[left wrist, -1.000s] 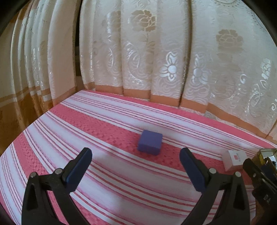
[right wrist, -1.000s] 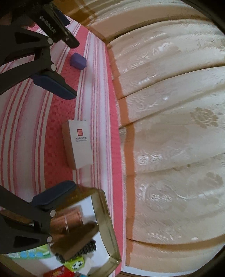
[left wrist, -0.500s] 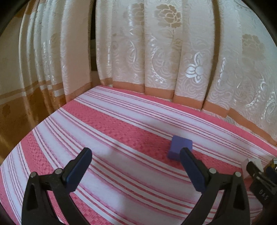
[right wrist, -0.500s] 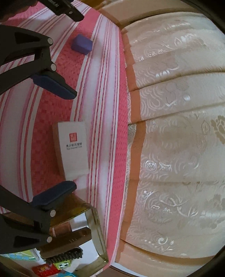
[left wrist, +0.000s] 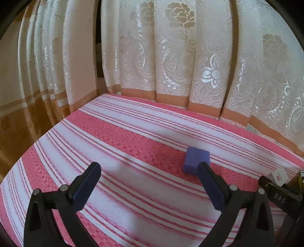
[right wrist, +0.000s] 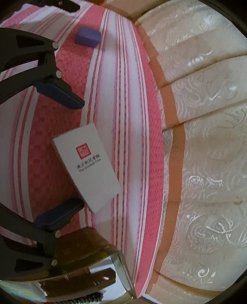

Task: Organize rigid objects
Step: 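Grasp the blue cube with the left tool while the right tool approaches the white box, then grasp the white printed box with the right tool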

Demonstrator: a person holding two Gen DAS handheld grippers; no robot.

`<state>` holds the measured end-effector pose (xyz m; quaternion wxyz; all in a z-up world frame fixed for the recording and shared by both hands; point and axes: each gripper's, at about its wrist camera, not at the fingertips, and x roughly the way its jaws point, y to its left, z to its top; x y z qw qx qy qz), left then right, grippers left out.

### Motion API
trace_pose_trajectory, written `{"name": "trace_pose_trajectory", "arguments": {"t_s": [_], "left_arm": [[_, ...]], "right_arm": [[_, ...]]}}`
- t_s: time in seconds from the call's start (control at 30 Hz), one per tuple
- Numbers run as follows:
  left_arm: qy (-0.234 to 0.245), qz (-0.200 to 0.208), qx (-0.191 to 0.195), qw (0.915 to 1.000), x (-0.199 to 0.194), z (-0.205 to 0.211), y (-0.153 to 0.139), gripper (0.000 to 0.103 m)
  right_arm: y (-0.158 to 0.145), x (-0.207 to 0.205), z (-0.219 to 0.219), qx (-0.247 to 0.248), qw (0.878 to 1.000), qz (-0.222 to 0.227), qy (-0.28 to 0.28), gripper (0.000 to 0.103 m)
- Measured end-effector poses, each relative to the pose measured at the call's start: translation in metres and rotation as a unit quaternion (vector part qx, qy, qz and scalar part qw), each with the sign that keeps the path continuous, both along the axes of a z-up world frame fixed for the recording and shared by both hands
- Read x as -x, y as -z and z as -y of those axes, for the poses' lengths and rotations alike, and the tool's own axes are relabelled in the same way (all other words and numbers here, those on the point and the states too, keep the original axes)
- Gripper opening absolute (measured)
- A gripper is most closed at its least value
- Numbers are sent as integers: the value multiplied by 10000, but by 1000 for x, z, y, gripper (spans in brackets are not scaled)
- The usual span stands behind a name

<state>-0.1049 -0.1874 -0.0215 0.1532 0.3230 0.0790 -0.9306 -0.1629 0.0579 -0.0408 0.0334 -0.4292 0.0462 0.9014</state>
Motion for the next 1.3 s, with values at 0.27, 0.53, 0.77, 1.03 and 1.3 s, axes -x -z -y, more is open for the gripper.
{"name": "trace_pose_trajectory", "arguments": {"t_s": [0.27, 0.53, 0.77, 1.03, 1.3], "left_arm": [[566, 102, -273, 9980, 10, -6, 6, 102], [1035, 439, -265, 9933, 32, -30, 12, 101], [1117, 968, -531, 9876, 61, -30, 28, 81], [1175, 823, -614, 9877, 58, -29, 26, 40], [947, 81, -738, 9927, 32, -19, 9, 39]], "right_arm": [[-9, -19, 15, 583, 9927, -299, -1013, 45], [-33, -49, 11, 1429, 9699, -1118, -1622, 44], [-36, -58, -1, 1405, 9712, -1186, -1517, 44], [-39, -64, 10, 730, 9754, -1470, -1469, 33], [-39, -65, 9, 761, 9717, -1578, -1582, 17]]}}
